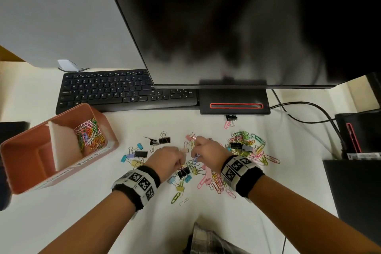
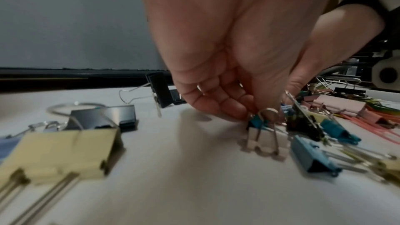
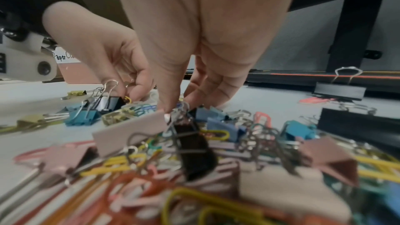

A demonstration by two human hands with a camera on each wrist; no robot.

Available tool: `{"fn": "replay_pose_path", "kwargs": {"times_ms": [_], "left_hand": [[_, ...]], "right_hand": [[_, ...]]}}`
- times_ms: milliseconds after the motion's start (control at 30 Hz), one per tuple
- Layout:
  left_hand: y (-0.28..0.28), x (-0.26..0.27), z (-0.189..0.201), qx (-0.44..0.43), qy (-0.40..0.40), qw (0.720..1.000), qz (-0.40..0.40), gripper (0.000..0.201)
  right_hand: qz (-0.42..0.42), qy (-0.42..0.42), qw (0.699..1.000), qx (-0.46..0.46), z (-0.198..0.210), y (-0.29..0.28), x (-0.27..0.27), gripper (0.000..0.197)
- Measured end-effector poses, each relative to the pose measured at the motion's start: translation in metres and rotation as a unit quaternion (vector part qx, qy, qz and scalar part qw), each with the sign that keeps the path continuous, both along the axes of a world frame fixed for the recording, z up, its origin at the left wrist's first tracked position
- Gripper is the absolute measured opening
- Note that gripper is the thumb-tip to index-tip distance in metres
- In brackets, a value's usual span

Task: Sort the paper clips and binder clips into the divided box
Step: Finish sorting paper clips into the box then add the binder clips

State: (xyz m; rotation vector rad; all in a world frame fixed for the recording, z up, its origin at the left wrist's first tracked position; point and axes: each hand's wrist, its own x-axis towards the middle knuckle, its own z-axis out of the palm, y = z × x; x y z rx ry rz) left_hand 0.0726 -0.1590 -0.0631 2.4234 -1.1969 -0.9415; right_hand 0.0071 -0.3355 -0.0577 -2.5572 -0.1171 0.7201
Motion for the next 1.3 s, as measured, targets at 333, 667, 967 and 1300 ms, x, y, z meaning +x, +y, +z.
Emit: {"fn": "replay_pose_path", "kwargs": {"times_ms": [333, 667, 967, 1300], "left_hand": [[0.002, -0.005, 0.003, -0.012, 0.006, 0.999, 0.046, 0.014], [0.019, -0.004, 0.004, -0.102, 0.041, 0.972, 0.209, 0.010], [0.019, -0.003, 0.000, -0.060, 0.020, 0.990, 0.130, 0.014], [-0.006, -0.004, -0.005, 0.008, 0.017, 0.998, 0.062, 0.014]], "right_hand": [[-0.062, 0.028, 0.998, 0.006, -0.004, -0.001, -0.007, 0.012], [-0.060, 0.035, 0.998, 0.013, 0.008, -0.008, 0.010, 0.030], [-0.064, 0.012, 0.998, 0.021, 0.004, -0.004, -0.006, 0.021], [-0.098, 0.034, 0.995, 0.003, 0.003, 0.001, -0.010, 0.019]]}}
